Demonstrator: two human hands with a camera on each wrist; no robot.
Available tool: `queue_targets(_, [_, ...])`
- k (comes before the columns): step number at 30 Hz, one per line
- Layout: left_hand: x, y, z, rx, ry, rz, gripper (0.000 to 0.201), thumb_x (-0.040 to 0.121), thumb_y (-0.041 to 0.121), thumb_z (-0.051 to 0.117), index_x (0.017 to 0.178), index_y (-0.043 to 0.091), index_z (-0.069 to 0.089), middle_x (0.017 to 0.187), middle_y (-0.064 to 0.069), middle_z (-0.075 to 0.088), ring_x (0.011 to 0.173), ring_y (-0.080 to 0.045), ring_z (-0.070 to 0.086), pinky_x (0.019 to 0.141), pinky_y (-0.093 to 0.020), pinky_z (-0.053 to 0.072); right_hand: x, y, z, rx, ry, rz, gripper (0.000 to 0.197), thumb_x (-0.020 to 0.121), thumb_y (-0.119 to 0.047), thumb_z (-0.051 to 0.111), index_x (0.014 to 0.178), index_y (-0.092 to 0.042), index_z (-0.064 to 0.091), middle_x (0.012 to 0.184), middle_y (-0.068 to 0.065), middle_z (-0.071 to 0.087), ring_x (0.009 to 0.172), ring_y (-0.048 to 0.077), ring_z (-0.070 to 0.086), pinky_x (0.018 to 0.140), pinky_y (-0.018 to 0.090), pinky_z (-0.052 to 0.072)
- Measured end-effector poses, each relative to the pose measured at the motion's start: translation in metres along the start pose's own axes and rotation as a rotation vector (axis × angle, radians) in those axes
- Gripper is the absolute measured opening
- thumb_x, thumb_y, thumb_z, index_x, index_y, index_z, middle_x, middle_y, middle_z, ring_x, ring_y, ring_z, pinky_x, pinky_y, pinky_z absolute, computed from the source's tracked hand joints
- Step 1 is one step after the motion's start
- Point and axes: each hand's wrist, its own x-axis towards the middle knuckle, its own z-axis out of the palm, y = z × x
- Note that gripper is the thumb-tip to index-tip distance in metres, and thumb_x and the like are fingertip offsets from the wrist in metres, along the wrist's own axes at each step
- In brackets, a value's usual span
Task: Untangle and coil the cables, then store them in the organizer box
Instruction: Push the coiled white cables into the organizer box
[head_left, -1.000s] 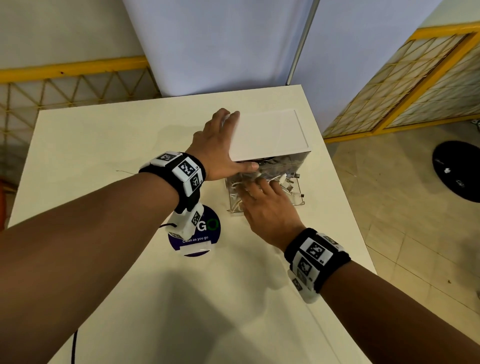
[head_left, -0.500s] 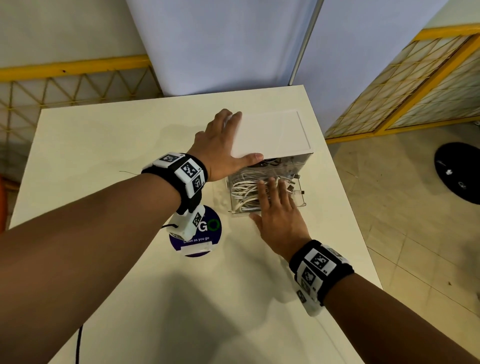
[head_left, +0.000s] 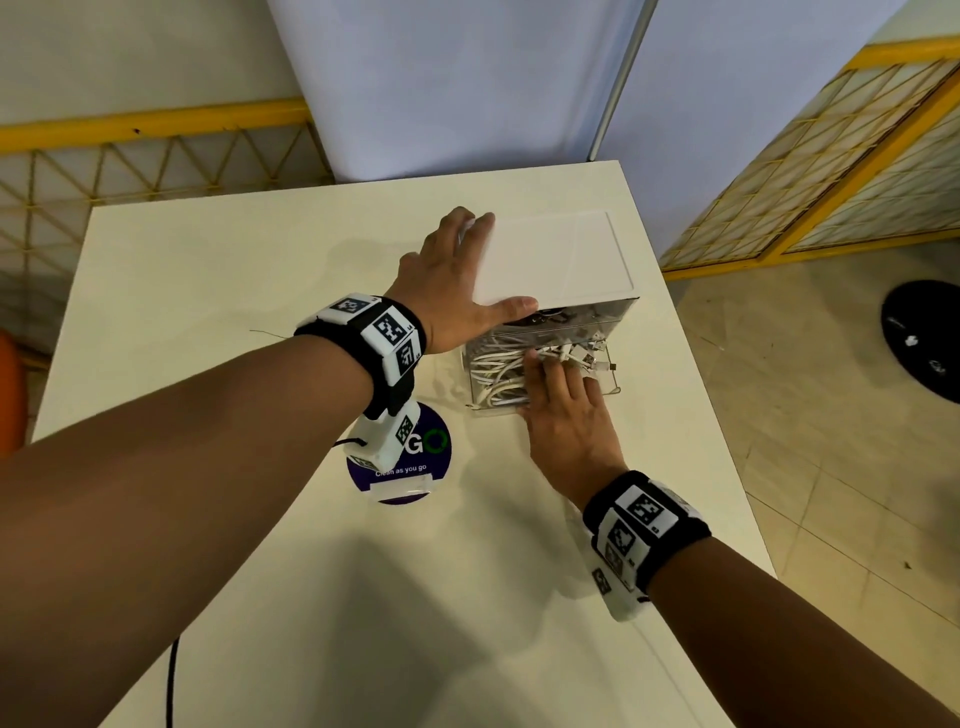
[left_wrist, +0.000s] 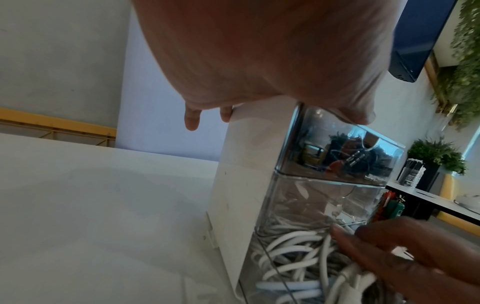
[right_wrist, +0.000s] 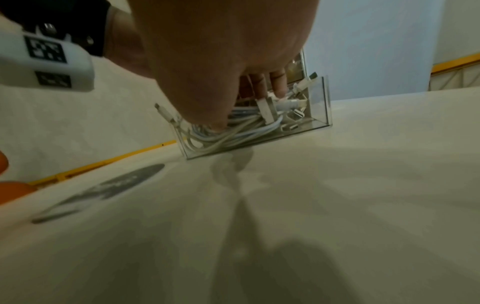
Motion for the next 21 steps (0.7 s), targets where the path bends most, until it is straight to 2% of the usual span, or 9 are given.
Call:
queue_targets(2, [0.0, 0.0, 0.0, 0.0, 0.003, 0.001, 0.105, 0.079, 0.081, 0.049, 0.156, 0.019, 0.012, 0.161, -0.008, 0.012, 0.146, -0.028, 0.024, 0.112, -0.056, 0.032, -0.004, -0.006, -0.011, 0.018, 0.026, 0.041, 0.067, 0.09, -0.027, 0.055, 0.148, 0.0, 0.035, 0.133, 0.02, 0.048, 0.116, 0.038, 0.049, 0.095, 0.05, 0.044])
queue_targets(4, [0.0, 0.001, 0.001, -0.012, 0.01, 0.002, 0.105, 0.079, 0.08, 0.051, 0.156, 0.019, 0.013, 0.16, -0.007, 0.013, 0.146, -0.028, 0.025, 0.112, -0.056, 0.031, -0.007, -0.016, -0.022, 0.07, 0.113, 0.033, 0.066, 0.084, -0.027, 0.057, 0.145, -0.005, 0.041, 0.13, 0.019, 0.049, 0.114, 0.036, 0.048, 0.094, 0.051, 0.044])
queue_targets(7, [0.0, 0.001, 0.001, -0.026, 0.011, -0.007, 0.105, 0.079, 0.08, 0.052, 0.156, 0.02, 0.013, 0.161, -0.006, 0.011, 0.146, -0.027, 0.024, 0.113, -0.055, 0.029, -0.01, -0.036, -0.025, 0.124, 0.241, -0.167, 0.051, 0.085, -0.022, 0.065, 0.134, -0.013, 0.056, 0.122, 0.015, 0.057, 0.104, 0.031, 0.053, 0.085, 0.046, 0.049])
queue_targets(10, [-0.001, 0.001, 0.0, -0.022, 0.009, -0.01, 0.106, 0.078, 0.081, 0.052, 0.156, 0.02, 0.013, 0.161, -0.006, 0.011, 0.146, -0.027, 0.024, 0.113, -0.055, 0.029, -0.004, -0.04, -0.011, 0.097, 0.239, -0.279, 0.04, 0.084, -0.018, 0.073, 0.123, -0.013, 0.066, 0.118, 0.012, 0.061, 0.102, 0.031, 0.058, 0.081, 0.044, 0.051])
queue_targets(14, [-0.002, 0.003, 0.001, -0.035, 0.006, -0.011, 0.106, 0.077, 0.081, 0.05, 0.156, 0.021, 0.013, 0.161, -0.006, 0.011, 0.146, -0.026, 0.024, 0.113, -0.053, 0.029, 0.005, -0.029, -0.007, 0.138, 0.285, -0.226, 0.01, 0.085, -0.015, 0.068, 0.092, -0.011, 0.075, 0.093, 0.006, 0.066, 0.087, 0.028, 0.06, 0.074, 0.04, 0.051])
queue_targets(17, [-0.002, 0.003, 0.001, -0.043, 0.021, -0.004, 0.103, 0.08, 0.077, 0.055, 0.156, 0.02, 0.014, 0.16, -0.006, 0.013, 0.145, -0.027, 0.025, 0.113, -0.053, 0.03, 0.008, -0.03, -0.011, 0.201, 0.264, -0.131, 0.015, 0.084, -0.019, 0.063, 0.075, -0.01, 0.071, 0.081, 0.005, 0.066, 0.077, 0.025, 0.06, 0.069, 0.037, 0.05])
queue_targets(19, [-0.002, 0.003, 0.0, -0.046, 0.024, -0.005, 0.103, 0.08, 0.077, 0.055, 0.156, 0.02, 0.014, 0.16, -0.005, 0.013, 0.145, -0.026, 0.025, 0.113, -0.052, 0.03, 0.011, -0.035, -0.014, 0.317, 0.251, -0.003, 0.01, 0.08, -0.017, 0.064, 0.073, -0.01, 0.068, 0.075, 0.004, 0.065, 0.068, 0.024, 0.06, 0.061, 0.033, 0.05])
queue_targets(21, [-0.001, 0.003, 0.0, -0.048, 0.022, -0.008, 0.103, 0.08, 0.077, 0.056, 0.156, 0.021, 0.014, 0.16, -0.005, 0.012, 0.145, -0.026, 0.025, 0.113, -0.052, 0.029, 0.014, -0.039, -0.017, 0.405, 0.242, 0.133, 0.004, 0.076, -0.014, 0.066, 0.078, -0.011, 0.067, 0.07, 0.003, 0.064, 0.061, 0.023, 0.06, 0.054, 0.03, 0.05])
